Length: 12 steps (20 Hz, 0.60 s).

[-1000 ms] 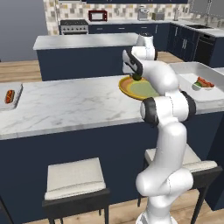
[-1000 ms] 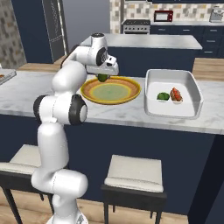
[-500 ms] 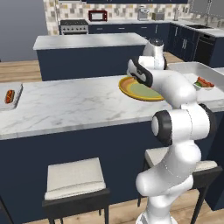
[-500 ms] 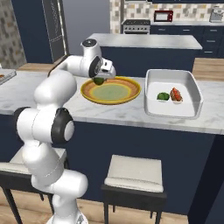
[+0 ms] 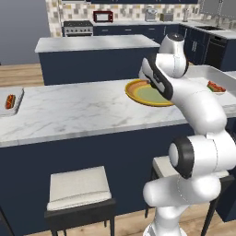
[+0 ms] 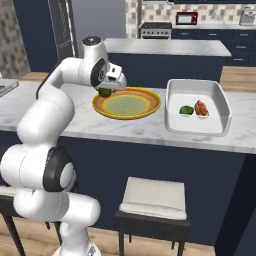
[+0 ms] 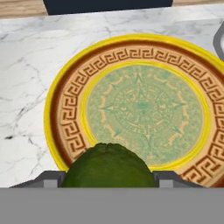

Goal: Place one cooked food and one vegetable from the large plate to each tupperware container.

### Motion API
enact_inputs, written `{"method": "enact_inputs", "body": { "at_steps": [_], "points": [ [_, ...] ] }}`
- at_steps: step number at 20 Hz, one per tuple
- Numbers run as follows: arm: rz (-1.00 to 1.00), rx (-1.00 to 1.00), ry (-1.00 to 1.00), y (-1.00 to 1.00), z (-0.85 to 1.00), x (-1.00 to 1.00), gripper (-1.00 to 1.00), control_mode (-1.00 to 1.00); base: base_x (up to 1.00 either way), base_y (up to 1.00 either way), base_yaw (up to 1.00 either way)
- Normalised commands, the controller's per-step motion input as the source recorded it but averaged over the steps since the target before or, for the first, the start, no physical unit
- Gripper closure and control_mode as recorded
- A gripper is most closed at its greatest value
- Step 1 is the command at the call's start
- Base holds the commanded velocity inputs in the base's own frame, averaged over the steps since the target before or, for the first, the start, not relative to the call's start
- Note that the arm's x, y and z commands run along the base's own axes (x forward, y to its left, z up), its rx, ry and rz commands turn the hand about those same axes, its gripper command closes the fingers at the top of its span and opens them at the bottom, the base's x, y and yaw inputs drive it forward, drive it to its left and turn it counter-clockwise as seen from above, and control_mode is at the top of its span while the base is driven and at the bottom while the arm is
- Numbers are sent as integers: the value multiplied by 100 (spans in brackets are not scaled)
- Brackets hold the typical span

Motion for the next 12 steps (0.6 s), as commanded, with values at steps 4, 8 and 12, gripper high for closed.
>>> {"method": "enact_inputs", "body": {
  "at_steps": [4,8,12],
  "points": [
    [0,0,1,0,-1,-1,100,-100,0,0,0],
    [0,0,0,0,0,0,100,-100,0,0,0],
    [0,0,0,0,0,-1,100,100,-9,0,0]
  ]
}}
